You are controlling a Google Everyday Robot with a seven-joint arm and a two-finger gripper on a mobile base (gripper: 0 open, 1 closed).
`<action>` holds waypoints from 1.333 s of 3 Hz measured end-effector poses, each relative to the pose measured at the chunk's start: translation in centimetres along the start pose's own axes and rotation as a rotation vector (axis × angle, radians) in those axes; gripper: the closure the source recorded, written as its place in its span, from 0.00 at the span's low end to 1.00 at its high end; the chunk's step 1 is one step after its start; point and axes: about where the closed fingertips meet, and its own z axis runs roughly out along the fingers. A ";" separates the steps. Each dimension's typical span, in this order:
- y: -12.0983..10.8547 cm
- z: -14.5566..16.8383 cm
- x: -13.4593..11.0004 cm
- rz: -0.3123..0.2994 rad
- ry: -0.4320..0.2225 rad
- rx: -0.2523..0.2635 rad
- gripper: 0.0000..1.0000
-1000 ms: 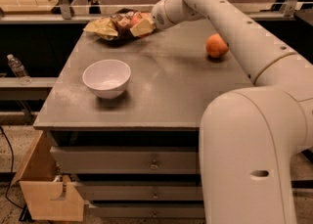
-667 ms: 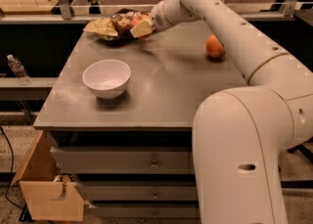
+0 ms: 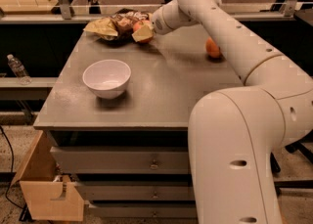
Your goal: Move apple near brown chip bag
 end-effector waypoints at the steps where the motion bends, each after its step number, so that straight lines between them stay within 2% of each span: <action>1: 0.2 0.3 0.1 0.000 0.003 -0.005 0.83; 2: 0.4 0.7 0.2 0.000 0.005 -0.010 0.59; 3: 0.7 1.2 0.4 0.000 0.009 -0.016 0.28; 4: 0.8 1.5 0.5 0.001 0.011 -0.020 0.05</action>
Offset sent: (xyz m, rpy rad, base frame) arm 0.0000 0.0027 -0.0025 -0.0005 0.0033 0.0036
